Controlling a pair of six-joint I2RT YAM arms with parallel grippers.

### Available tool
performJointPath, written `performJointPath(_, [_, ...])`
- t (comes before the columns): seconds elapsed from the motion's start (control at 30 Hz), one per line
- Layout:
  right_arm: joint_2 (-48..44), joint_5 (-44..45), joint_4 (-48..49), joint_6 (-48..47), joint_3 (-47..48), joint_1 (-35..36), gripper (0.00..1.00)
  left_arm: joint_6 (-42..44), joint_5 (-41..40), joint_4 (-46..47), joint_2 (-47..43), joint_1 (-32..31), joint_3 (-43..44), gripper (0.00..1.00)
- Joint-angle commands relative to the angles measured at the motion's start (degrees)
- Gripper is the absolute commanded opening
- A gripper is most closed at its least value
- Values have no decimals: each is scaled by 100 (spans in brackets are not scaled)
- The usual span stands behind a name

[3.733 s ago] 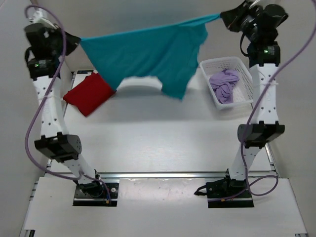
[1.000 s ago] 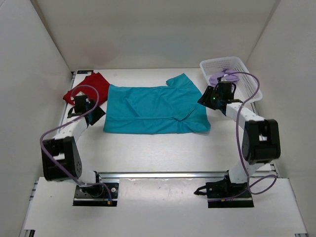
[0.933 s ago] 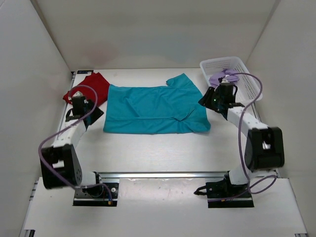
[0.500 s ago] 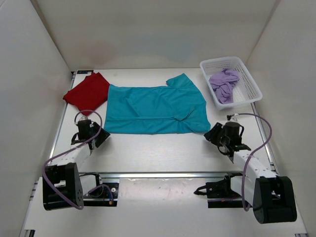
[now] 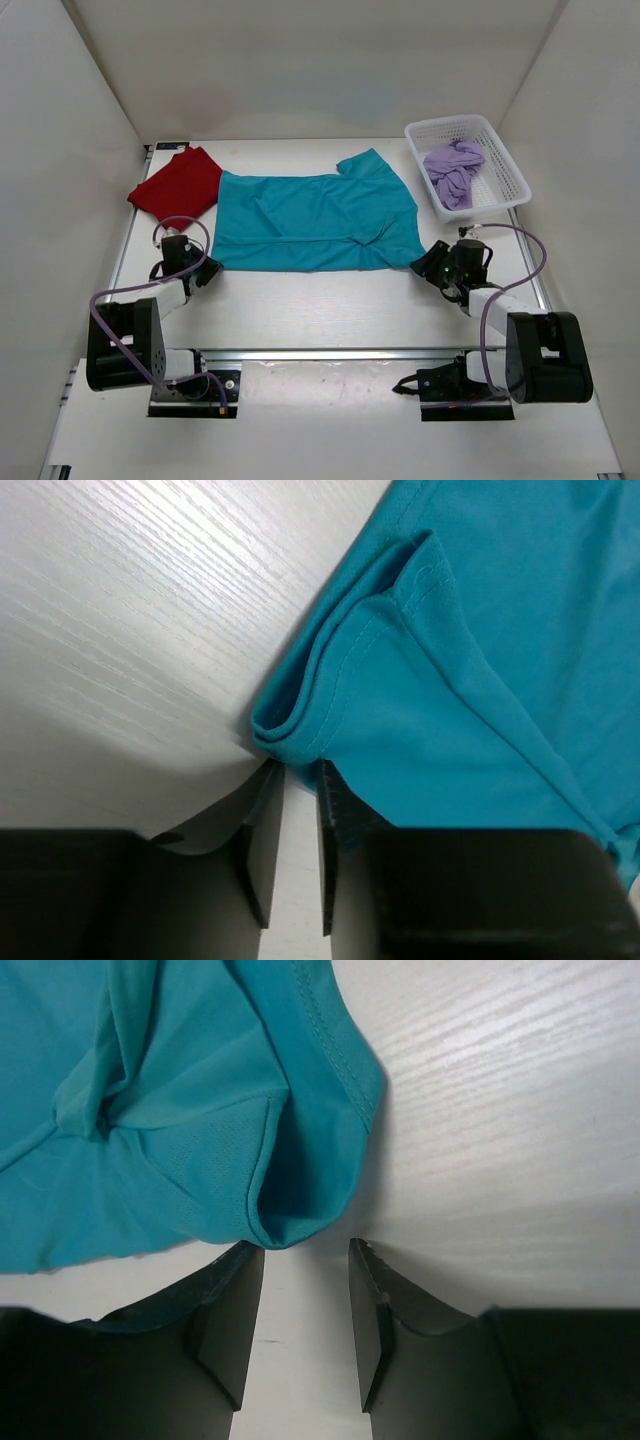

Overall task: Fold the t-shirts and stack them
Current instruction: Fold the flattened tshirt in 1/3 of the way

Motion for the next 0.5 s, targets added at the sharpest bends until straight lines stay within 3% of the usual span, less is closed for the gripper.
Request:
performJointPath(0.0, [80, -8, 551, -29, 250, -21, 37, -45, -126, -71, 61, -97, 46, 29])
performJointPath(0.13, [194, -17, 622, -38, 303, -258, 36, -37, -301, -44, 8, -167, 90, 16])
performJointPath(0.3, [440, -17, 832, 76, 311, -468, 22, 69, -468, -264, 236, -176, 336, 1])
performJointPath(0.47, [765, -149, 842, 147, 566, -443, 8, 51, -485, -247, 272, -185, 337, 0])
